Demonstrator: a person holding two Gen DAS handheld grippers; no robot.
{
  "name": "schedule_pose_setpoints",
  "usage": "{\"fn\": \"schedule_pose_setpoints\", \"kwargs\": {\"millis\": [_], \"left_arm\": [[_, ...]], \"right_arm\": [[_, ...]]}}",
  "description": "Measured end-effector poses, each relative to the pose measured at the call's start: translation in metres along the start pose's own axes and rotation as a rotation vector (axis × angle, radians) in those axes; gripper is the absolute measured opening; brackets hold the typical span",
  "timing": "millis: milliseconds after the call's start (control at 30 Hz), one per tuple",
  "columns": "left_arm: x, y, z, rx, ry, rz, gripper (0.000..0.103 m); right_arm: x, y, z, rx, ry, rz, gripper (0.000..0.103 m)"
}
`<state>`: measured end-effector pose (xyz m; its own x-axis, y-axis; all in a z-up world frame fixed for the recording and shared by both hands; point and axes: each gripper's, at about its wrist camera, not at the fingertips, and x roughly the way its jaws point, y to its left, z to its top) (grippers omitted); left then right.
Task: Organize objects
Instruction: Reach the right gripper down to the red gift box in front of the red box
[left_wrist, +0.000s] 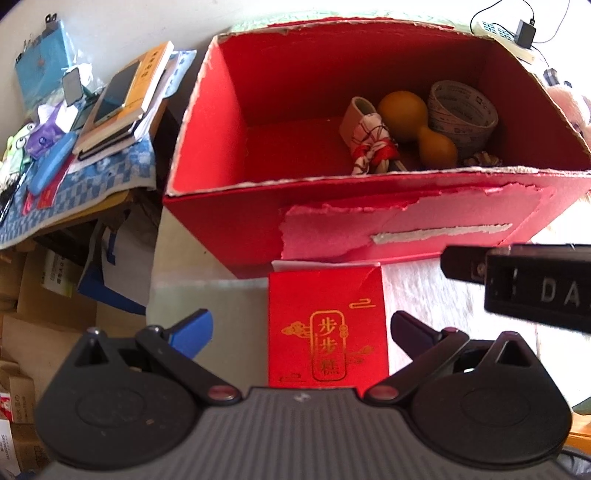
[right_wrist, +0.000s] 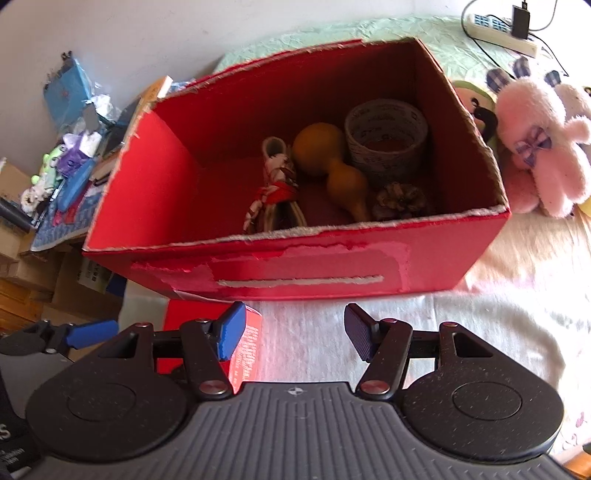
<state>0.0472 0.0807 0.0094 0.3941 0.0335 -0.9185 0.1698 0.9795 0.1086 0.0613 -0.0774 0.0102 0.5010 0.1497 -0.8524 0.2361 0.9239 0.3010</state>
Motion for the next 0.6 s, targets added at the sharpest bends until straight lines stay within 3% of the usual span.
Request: {"fn": "schedule_pose_setpoints", "kwargs": {"millis": [167, 600], "left_arm": [[0.008, 0.006, -0.002, -0.026, 0.029, -0.008, 0.102], [0.012, 0.006, -0.01, 0.027, 0.046, -0.02, 0.102]], "right_arm": [[0.007, 0.002, -0.002, 0.004, 0.039, 0.019, 0.062], [0.011, 0.011, -0.008, 0.021, 0.053, 0.089, 0.06]]}}
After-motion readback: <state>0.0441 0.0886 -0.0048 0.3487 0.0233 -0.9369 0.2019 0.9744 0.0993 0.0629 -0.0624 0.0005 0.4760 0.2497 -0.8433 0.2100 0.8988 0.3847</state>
